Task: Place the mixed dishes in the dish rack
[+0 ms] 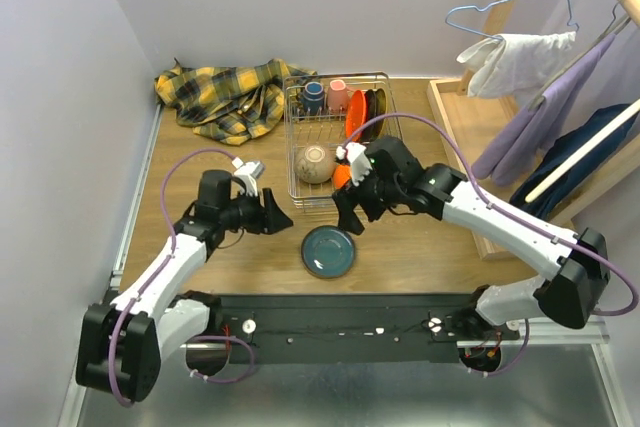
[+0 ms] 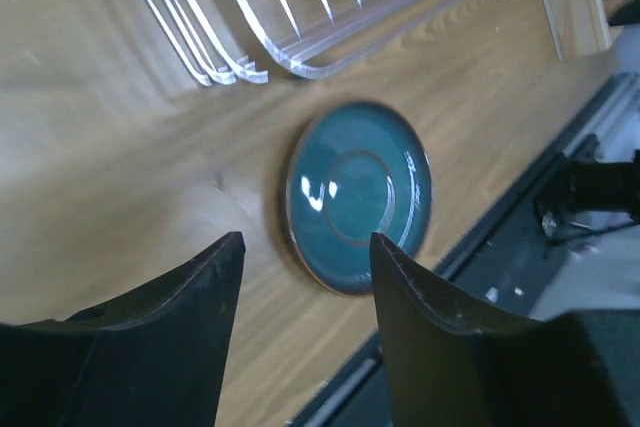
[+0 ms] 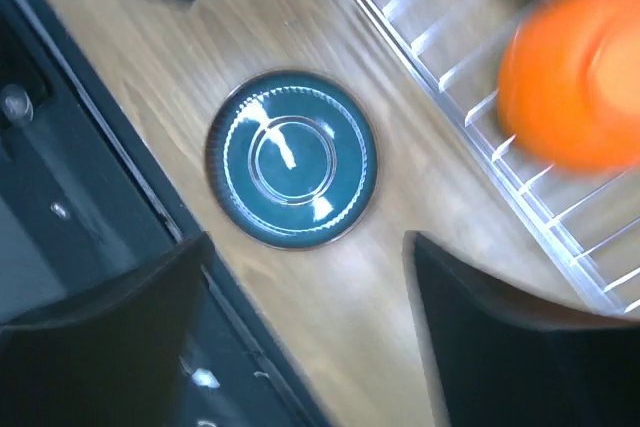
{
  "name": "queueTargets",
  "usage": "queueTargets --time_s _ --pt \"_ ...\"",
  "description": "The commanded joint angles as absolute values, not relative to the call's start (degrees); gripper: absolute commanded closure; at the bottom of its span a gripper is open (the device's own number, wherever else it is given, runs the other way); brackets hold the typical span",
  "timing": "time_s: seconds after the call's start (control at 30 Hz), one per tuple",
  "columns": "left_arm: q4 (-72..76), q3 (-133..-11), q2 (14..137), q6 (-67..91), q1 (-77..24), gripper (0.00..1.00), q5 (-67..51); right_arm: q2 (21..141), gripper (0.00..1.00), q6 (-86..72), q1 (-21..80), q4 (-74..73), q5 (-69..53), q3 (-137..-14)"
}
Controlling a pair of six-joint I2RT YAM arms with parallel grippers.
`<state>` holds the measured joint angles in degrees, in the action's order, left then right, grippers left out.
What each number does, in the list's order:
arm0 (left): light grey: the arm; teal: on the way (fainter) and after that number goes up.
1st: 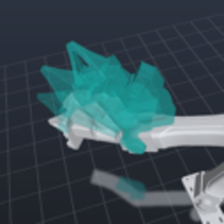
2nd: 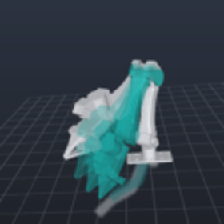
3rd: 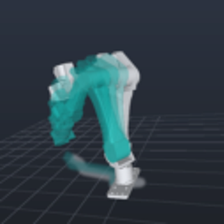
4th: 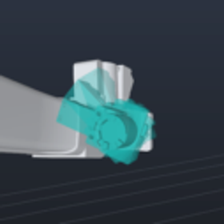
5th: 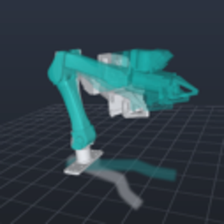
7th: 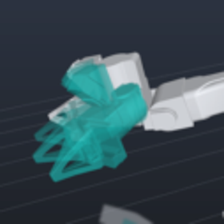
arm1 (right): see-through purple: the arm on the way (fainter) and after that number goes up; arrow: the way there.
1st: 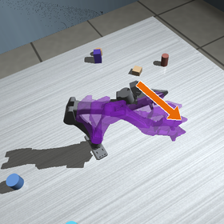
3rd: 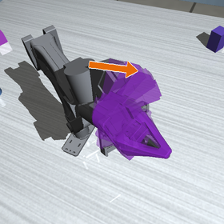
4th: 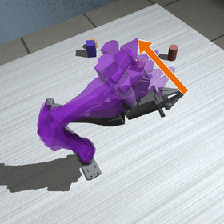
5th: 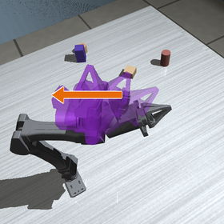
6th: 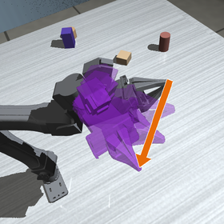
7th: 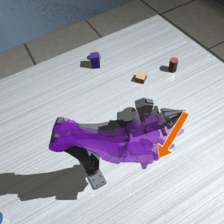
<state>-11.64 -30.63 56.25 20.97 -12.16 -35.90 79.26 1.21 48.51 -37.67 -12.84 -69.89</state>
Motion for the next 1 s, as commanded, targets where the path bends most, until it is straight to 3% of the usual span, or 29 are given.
queueTargets --time_s 0.0,0.2,0.47,0.77,0.87,0.97 --pt "-0.89 -23.65 58.53 34.09 -15.11 0.42 -35.86 77.43 0.0 -17.66 46.76 -33.05 -13.89 -61.35" --pt "6.06 -20.92 65.21 37.44 -20.29 0.49 -33.58 76.73 0.0 -23.9 41.05 -30.85 -14.59 -55.83" --pt "1.42 -22.14 69.96 36.83 -26.1 0.55 -27.34 72.6 0.01 -26.98 31.47 -30.41 -18.1 -44.75" --pt "0.96 -23.47 76.11 37.53 -26.19 0.59 -25.4 71.89 0.11 -35.23 30.5 -16.27 -32.42 -34.12" --pt "2.63 -23.91 78.39 37.79 -26.28 0.64 -25.57 72.68 0.15 -37.79 30.5 -11.61 -33.4 -31.65" --pt "3.52 -24.08 80.15 37.44 -26.89 0.77 -25.75 72.16 0.15 -39.11 30.41 -10.2 -33.14 -29.27"
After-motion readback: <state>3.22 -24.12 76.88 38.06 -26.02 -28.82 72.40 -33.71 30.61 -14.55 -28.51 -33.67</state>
